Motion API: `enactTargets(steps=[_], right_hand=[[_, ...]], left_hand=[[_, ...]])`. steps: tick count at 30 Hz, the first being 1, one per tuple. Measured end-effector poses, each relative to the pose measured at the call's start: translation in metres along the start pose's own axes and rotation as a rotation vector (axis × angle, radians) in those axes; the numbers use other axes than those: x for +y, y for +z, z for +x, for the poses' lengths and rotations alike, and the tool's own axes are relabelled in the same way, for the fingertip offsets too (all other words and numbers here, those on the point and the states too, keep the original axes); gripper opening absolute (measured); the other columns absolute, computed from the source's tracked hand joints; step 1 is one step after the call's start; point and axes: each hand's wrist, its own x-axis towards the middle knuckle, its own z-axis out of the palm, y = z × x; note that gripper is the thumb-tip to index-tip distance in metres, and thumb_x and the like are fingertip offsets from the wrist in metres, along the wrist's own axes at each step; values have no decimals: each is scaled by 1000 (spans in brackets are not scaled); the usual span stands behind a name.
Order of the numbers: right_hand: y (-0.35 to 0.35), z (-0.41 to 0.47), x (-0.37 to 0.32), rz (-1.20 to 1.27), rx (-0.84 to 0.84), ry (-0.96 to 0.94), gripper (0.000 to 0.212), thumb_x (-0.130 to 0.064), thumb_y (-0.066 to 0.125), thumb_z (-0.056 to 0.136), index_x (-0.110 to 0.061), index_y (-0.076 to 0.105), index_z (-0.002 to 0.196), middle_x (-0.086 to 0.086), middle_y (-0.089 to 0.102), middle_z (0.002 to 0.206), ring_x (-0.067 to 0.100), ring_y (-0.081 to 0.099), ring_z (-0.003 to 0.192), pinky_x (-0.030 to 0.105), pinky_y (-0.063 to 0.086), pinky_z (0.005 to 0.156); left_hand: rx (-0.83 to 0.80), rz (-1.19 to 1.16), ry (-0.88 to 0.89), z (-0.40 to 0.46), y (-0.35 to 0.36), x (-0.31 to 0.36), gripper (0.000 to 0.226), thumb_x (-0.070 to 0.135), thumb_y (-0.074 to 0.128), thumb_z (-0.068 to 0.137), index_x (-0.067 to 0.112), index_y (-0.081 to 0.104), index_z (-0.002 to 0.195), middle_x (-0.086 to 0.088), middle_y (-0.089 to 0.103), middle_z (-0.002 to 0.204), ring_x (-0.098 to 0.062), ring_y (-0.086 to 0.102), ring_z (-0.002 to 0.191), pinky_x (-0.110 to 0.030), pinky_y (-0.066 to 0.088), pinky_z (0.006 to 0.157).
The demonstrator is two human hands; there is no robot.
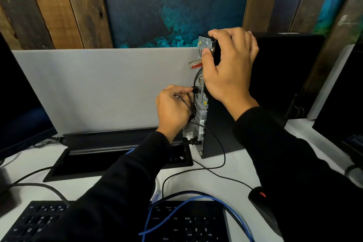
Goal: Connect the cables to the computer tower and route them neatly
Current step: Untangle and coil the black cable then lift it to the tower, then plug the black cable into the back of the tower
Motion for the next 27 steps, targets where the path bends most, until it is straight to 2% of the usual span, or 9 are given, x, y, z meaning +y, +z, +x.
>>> enactTargets(steps=[5,7,10,13,16,19,21,24,27], right_hand=[[0,-1,-1,32,14,-6,32,-30,60,92,-16,69,119,6,62,115,26,55,117,52,27,119],[-4,-1,0,14,-7,-21,34,-32,58,95,-16,68,123,6,62,117,26,55,119,50,25,121],[-9,-2,3,57,-80,-20,40,-34,55,98,-16,64,133,7,61,127,27,52,130,48,20,124],[-21,-21,-3,161,-83,26,48,-32,58,99,-12,58,142,14,52,144,33,41,143,50,27,121],[-36,-69,-24,169,-27,-77,34,-21,65,94,-4,67,124,21,56,127,37,52,119,48,45,98],[-36,-132,-34,283,-301,-141,22,-25,63,94,-5,71,96,11,61,98,28,58,88,45,50,73],[-33,-158,-34,340,-607,9,34,-45,57,95,-15,71,88,-2,60,84,19,58,75,43,52,67],[-26,-175,-30,326,-968,142,46,-65,53,92,-24,75,96,-7,63,88,10,60,82,34,54,74],[-18,-186,-28,239,-1193,146,52,-66,52,94,-22,72,114,0,66,106,14,60,99,33,51,85]], left_hand=[[-75,0,13,2,-8,3,16,-5,70,88,7,80,94,7,68,79,-2,67,74,-15,52,73],[-173,0,-18,2,-17,2,16,13,75,91,15,79,107,11,63,71,-3,66,73,-18,52,78],[-286,3,-74,-9,-44,-9,37,29,75,92,31,65,128,-2,63,72,-9,67,78,-12,48,86],[-388,-119,-223,-37,-75,-25,10,26,71,95,19,68,102,5,58,68,-4,51,57,-16,42,55],[-500,-37,-266,-56,-94,-46,22,32,70,95,11,70,89,1,61,66,-10,49,58,-19,40,55],[-581,39,-288,-59,-98,-52,16,24,68,98,11,71,90,2,65,69,-6,53,60,-17,42,62],[-566,138,-267,-60,-87,-55,15,21,68,98,15,71,85,3,68,69,-4,56,62,-20,44,67],[-509,306,-214,-61,-65,-56,15,21,75,92,15,74,78,5,70,68,3,58,60,-11,41,63],[-531,423,-152,-53,-54,-51,13,20,77,90,14,80,79,3,75,74,-2,66,70,-2,38,61]])
